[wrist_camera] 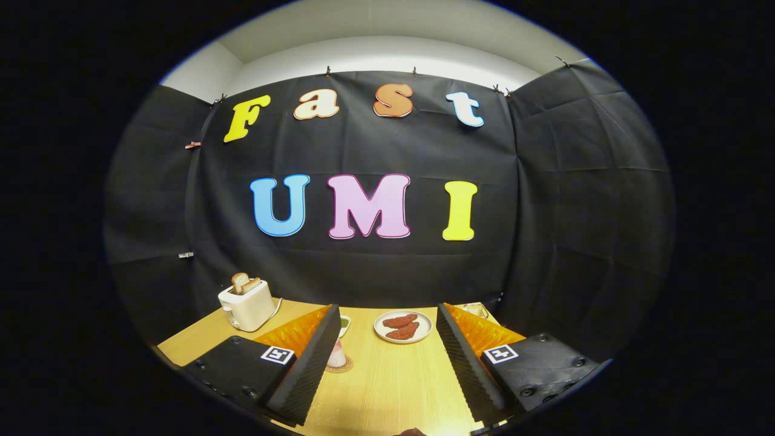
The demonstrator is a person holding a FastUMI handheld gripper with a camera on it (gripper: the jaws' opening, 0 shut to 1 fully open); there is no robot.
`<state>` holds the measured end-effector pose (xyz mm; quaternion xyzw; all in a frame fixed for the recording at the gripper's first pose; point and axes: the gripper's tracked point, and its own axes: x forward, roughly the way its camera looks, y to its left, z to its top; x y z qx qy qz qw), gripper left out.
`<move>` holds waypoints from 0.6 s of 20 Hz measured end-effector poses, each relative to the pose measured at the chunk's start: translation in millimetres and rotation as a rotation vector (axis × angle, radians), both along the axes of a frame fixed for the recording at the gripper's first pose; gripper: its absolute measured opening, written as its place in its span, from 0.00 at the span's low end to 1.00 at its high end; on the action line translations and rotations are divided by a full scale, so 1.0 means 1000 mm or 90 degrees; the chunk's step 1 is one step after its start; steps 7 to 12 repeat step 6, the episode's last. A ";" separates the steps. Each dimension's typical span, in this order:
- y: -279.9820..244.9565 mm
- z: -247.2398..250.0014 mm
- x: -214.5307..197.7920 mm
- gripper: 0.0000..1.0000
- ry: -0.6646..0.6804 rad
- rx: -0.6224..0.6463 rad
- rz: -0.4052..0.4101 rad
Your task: Take the bottle from table, then pour the juice into the cup, finally place the bottle on the coaster
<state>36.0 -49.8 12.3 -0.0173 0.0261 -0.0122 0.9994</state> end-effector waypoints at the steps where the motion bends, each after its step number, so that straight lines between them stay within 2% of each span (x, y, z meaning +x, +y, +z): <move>1: -0.006 -0.004 -0.008 0.97 0.004 -0.010 -0.011; 6: -0.009 -0.018 -0.043 0.97 0.041 0.004 -0.033; 12: -0.009 -0.018 -0.043 0.97 0.041 0.004 -0.033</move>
